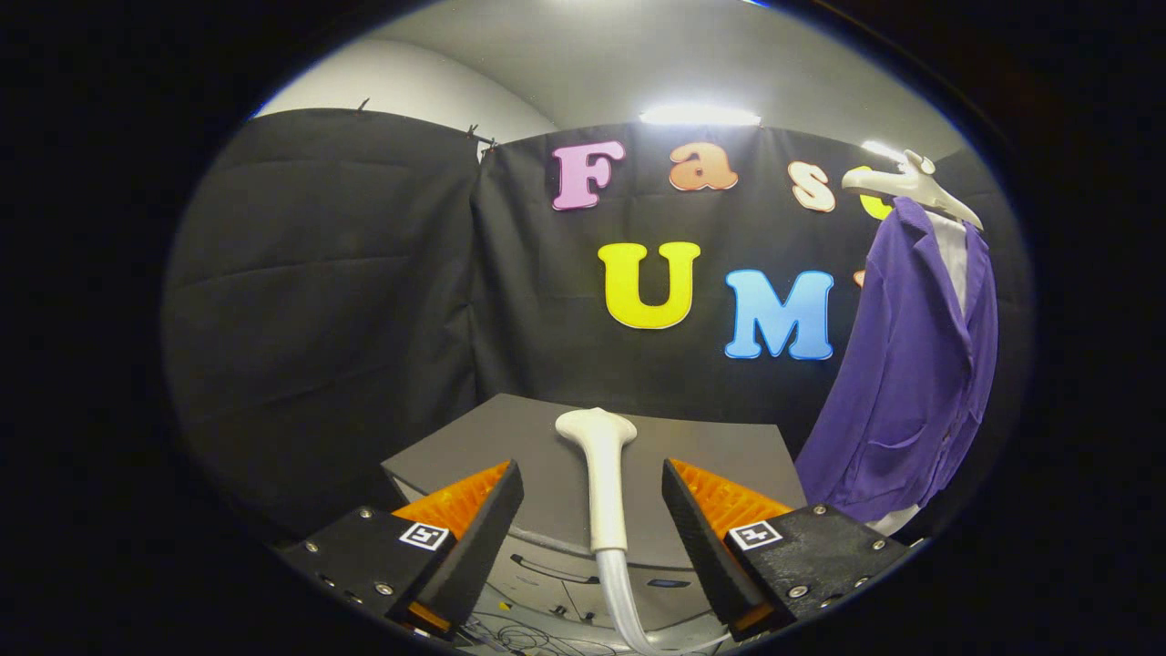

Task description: Iron the clothes twice with a garment steamer, once on the left side and once on the right side.

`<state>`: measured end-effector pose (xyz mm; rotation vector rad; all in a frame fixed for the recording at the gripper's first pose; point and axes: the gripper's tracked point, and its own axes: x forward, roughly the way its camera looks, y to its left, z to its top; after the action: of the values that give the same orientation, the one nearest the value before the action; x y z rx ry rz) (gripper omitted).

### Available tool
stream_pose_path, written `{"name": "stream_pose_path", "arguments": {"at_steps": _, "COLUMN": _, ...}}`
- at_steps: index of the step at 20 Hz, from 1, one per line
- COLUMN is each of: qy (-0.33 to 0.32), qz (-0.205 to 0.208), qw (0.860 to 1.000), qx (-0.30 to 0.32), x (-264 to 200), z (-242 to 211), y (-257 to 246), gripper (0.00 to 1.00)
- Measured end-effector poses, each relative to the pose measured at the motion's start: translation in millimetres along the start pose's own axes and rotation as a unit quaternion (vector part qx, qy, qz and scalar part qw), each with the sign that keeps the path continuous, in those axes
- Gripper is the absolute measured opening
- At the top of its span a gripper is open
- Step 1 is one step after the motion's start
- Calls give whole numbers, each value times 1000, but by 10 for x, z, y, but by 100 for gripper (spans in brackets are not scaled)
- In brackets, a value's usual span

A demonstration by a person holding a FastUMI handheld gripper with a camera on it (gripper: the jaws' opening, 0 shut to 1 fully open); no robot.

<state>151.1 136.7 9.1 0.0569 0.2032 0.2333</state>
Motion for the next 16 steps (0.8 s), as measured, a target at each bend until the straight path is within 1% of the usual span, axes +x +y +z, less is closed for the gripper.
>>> {"name": "stream_pose_path", "arguments": {"at_steps": 3, "qy": 37, "qz": -3, "qw": 999, "qx": 4, "x": 410, "z": -71, "y": 70, "gripper": 95}}
{"name": "stream_pose_path", "arguments": {"at_steps": 6, "qy": 77, "qz": -10, "qw": 997, "qx": -14, "x": 755, "z": -194, "y": 85, "gripper": 95}}
{"name": "stream_pose_path", "arguments": {"at_steps": 8, "qy": 103, "qz": -21, "qw": 994, "qx": -30, "x": 935, "z": -291, "y": 19, "gripper": 95}}
{"name": "stream_pose_path", "arguments": {"at_steps": 10, "qy": 129, "qz": -29, "qw": 991, "qx": -31, "x": 1094, "z": -420, "y": -77, "gripper": 96}}
{"name": "stream_pose_path", "arguments": {"at_steps": 11, "qy": 138, "qz": -25, "qw": 990, "qx": -23, "x": 1164, "z": -465, "y": -91, "gripper": 95}}
{"name": "stream_pose_path", "arguments": {"at_steps": 13, "qy": 151, "qz": -2, "qw": 988, "qx": 1, "x": 1290, "z": -522, "y": -42, "gripper": 95}}
{"name": "stream_pose_path", "arguments": {"at_steps": 15, "qy": 165, "qz": 18, "qw": 986, "qx": 16, "x": 1374, "z": -586, "y": -15, "gripper": 93}}
{"name": "stream_pose_path", "arguments": {"at_steps": 16, "qy": 172, "qz": 21, "qw": 985, "qx": 18, "x": 1400, "z": -628, "y": -28, "gripper": 91}}
